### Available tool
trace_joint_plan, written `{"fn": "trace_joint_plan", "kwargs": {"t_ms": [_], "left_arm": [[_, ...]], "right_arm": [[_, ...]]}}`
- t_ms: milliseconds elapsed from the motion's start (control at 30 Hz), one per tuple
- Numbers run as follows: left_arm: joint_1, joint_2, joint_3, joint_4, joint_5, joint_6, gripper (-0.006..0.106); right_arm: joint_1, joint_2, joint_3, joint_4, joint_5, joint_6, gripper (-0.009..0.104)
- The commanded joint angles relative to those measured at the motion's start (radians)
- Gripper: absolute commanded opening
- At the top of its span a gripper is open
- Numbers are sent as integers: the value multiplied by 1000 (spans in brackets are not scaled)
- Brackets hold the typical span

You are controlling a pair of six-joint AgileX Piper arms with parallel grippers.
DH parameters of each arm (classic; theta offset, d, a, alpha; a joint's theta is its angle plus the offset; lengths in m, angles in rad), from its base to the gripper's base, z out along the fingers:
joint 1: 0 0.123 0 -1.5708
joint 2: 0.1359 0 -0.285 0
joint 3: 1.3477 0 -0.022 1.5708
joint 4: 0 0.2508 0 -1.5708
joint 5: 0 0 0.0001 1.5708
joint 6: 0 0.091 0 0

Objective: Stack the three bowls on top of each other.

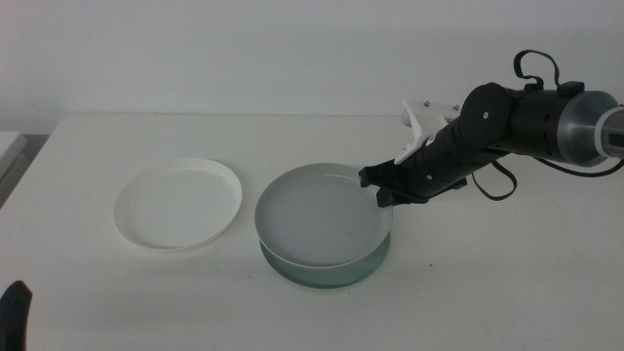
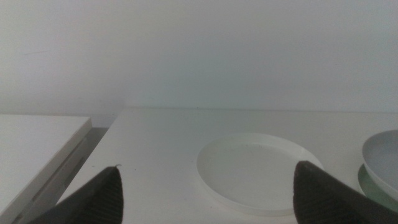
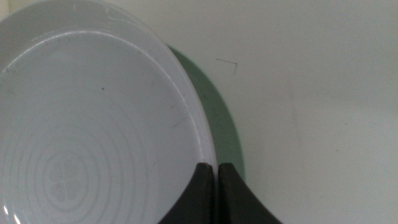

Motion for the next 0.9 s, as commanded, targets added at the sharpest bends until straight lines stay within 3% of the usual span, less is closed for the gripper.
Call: {"fn": "trace_joint_plan", "kwargs": {"t_ms": [0, 233, 367, 467, 633, 767, 867], "left_arm": [[3, -4, 0, -2, -8, -7, 94], [3, -4, 0, -2, -8, -7, 94], [3, -4, 0, -2, -8, -7, 94], [3, -4, 0, -2, -8, -7, 94], [3, -4, 0, -2, -8, -7, 94], [3, -4, 0, -2, -8, -7, 94], [3, -4, 0, -2, -8, -7, 94]], "right_arm": [[1, 6, 5, -15, -12, 3, -2], [1, 21, 5, -15, -9, 3, -2], [1, 23, 5, -15, -9, 3, 7], [1, 23, 3, -15, -9, 3, 24], [1, 10, -11, -17, 1, -25, 63], [-8, -64, -82, -67, 99, -26, 84], [-10, -165, -136, -90, 189, -115, 88]]}}
